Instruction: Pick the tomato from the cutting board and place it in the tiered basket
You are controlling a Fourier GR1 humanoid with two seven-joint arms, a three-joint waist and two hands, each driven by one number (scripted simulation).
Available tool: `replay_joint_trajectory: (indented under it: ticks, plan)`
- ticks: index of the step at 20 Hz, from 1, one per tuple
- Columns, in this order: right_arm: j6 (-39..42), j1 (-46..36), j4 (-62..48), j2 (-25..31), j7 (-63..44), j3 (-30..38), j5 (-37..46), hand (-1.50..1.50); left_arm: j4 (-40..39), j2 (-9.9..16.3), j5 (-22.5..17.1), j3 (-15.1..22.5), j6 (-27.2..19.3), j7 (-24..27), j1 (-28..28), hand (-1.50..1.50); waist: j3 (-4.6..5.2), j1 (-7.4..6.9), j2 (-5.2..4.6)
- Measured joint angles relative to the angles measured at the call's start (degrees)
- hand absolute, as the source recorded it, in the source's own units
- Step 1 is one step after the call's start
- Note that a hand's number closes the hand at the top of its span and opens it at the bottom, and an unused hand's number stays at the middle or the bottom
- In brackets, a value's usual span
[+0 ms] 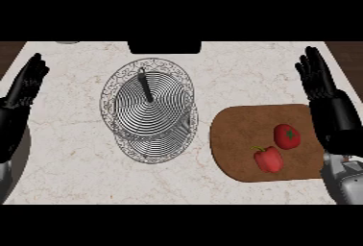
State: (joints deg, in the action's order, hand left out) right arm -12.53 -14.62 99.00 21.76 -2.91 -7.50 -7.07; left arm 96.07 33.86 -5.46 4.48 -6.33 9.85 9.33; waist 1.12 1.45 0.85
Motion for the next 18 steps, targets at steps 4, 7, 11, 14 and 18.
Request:
replay_joint_trajectory:
  ticks: [4, 7, 11, 14, 18]
  plan:
    - [4.05, 4.81, -2.36, -4.35, 3.07, 2.61, -10.02, 1.5, -4.12, -1.99, -2.16, -0.69, -0.52, -2.9, -3.98, 0.0, -1.01, -1.0, -1.16]
    - [3.88, 7.71, -4.17, -9.67, 4.68, 6.45, -18.11, 1.5, -7.9, -3.27, -3.92, -1.06, -0.97, -6.14, -8.02, 0.0, -2.12, -0.1, -2.26]
    - [10.73, 12.78, -6.66, -13.1, 12.14, 10.95, -25.86, -1.5, -12.77, -4.98, -7.52, -1.6, 0.06, -10.37, -12.8, 0.0, -1.8, -0.34, -1.83]
    - [10.88, 16.81, -11.21, -9.03, 13.73, 11.1, -19.76, -1.5, -14.11, -5.5, -8.47, -1.46, 0.35, -12.92, -13.83, 0.0, -1.44, -0.88, -1.6]
    - [11.13, 19.54, -15.77, 1.34, 11.33, 9.51, -8.93, -1.5, -15.52, -5.7, -9.19, -1.36, 1.18, -14.27, -13.88, 0.0, -1.13, -1.53, -1.57]
